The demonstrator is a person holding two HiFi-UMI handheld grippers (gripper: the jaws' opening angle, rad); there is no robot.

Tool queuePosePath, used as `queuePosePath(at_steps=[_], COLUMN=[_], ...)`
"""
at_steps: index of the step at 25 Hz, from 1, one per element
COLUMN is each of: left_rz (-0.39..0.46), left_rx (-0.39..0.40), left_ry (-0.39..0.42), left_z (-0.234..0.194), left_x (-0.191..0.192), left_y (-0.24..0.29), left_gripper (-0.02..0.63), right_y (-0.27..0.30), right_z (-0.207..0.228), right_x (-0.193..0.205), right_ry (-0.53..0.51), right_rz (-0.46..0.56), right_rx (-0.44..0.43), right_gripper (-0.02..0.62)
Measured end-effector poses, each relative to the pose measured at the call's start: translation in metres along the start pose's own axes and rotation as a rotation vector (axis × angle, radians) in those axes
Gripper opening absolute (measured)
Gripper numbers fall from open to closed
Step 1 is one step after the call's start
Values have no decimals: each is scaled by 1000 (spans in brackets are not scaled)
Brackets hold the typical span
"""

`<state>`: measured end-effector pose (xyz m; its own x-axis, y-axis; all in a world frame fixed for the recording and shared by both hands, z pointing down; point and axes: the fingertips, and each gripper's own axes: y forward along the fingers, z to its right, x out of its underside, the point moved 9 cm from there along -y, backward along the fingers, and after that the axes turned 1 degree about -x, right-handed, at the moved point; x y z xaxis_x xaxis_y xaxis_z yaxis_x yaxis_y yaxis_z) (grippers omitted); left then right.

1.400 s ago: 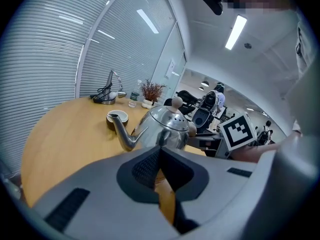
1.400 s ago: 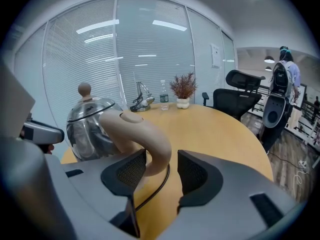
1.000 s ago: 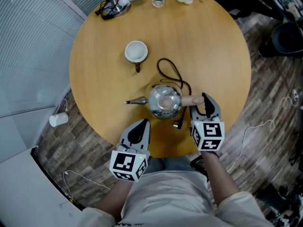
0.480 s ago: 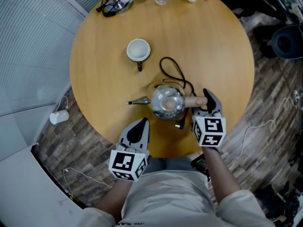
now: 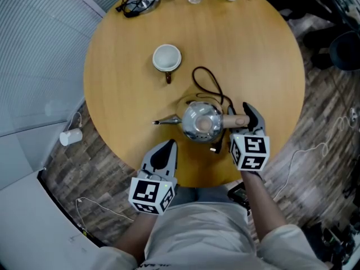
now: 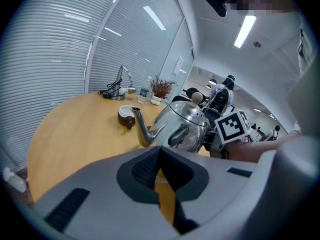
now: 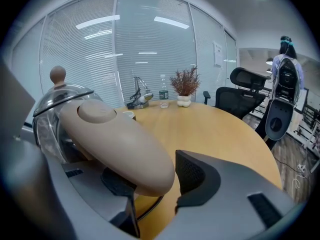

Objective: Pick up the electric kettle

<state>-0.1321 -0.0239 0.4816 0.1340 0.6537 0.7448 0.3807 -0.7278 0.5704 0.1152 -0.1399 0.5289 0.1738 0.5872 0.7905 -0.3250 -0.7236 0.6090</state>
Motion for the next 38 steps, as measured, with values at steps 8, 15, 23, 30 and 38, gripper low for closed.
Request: queuePosePath(at_steps=[8,15,23,30,38], left_rz=[-10,-8,-15,-7,1], left_rx=[-9,-10,-15,-28,-45], left_ry=[-10,-10,-23,-27,-31], left_z=[-5,-6,-6,-7,-9], left_x=[3,4,8,9,10], left_y=[-1,-2,-5,-10,-15], left_gripper=[3,3,3,3,3], right_y=[7,11,12,10,6], right_z=[1,-1,-1,-1,-1], right_x=[0,-1,-1,0,-2], right_ry=[13,23,72,116,155], right_rz=[-4,2,22,47,64], right_rx=[15,2,-16,8,29], right_gripper=[198,148,95,91,91])
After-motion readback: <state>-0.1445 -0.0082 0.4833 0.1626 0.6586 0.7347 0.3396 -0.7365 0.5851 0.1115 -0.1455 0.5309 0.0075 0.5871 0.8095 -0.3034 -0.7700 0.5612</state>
